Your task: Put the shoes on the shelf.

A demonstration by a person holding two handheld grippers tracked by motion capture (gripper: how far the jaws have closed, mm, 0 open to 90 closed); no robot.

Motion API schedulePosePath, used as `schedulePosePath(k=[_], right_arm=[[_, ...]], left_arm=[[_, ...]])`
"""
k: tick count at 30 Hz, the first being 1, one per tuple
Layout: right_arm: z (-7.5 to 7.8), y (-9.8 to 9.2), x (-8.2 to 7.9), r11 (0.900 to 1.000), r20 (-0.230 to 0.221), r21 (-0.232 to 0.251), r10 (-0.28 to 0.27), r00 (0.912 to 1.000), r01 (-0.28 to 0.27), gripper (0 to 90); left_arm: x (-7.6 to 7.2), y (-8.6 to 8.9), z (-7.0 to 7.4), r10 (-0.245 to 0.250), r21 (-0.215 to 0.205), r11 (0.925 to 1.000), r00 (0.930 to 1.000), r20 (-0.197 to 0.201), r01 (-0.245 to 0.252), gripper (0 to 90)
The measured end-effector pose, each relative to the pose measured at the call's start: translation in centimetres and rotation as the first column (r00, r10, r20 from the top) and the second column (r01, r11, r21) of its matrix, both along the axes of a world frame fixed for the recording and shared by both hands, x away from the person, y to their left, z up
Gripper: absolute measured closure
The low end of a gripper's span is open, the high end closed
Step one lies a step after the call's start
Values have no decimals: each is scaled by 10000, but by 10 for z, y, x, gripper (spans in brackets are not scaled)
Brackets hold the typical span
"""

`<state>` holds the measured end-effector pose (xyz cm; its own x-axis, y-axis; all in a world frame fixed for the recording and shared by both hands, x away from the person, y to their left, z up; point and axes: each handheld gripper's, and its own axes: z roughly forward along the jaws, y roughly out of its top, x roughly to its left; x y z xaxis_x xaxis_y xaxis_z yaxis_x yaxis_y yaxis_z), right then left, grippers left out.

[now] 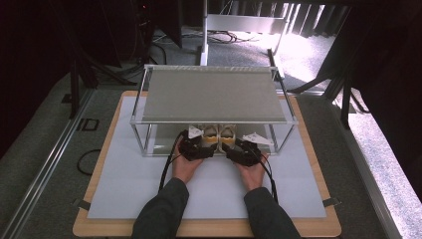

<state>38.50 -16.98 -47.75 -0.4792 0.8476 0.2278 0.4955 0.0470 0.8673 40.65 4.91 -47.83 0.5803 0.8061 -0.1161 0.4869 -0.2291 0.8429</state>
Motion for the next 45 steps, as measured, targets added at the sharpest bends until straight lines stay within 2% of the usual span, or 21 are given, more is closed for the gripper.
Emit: schedulePosePath(k=[9,23,28,30,31,33,36,37,38,41,43,45], right_arm=[[-1,1,6,9999,3,-125,18,10000,-18,352],[0,0,6,9998,20,-178,4,10000,-4,350],[2,-4,-3,10000,-33,-8,55,10000,-55,329],[4,-5,-6,9999,3,-68,112,9999,-112,329],[5,-5,-9,9999,6,-72,148,9999,-148,329],[7,-6,-14,9996,47,-92,273,9996,-273,329],[10,-6,-21,9989,-10,-301,369,9993,-369,334],[11,-6,-23,9983,-63,-428,381,9993,-383,335],[11,-6,-23,9983,-63,-428,381,9993,-383,335],[12,-8,-34,9938,-167,-908,636,9978,-649,345],[12,-10,-41,9887,-139,-1289,750,9971,-762,348],[12,-13,-47,9855,-201,-1453,855,9961,-875,348]], left_arm=[[8,-4,-1,224,295,9993,9997,38,-225,221],[2,0,0,620,68,9981,9978,-229,-619,181],[-6,7,4,676,44,9977,9976,-115,-675,181],[-11,10,6,707,-47,9975,9974,-135,-707,182],[-16,11,7,827,-219,9963,9965,-141,-830,182],[-20,15,10,664,-242,9975,9978,-85,-666,194],[-31,18,13,409,-279,9988,9992,13,-408,214],[-37,18,14,406,-456,9981,9992,-1,-406,222],[-37,18,14,406,-456,9981,9992,-1,-406,252],[-52,18,15,60,-592,9982,10000,48,-57,260],[-59,18,15,-206,-473,9987,9998,20,207,275],[-66,20,16,-331,-328,9989,9995,14,331,276]])
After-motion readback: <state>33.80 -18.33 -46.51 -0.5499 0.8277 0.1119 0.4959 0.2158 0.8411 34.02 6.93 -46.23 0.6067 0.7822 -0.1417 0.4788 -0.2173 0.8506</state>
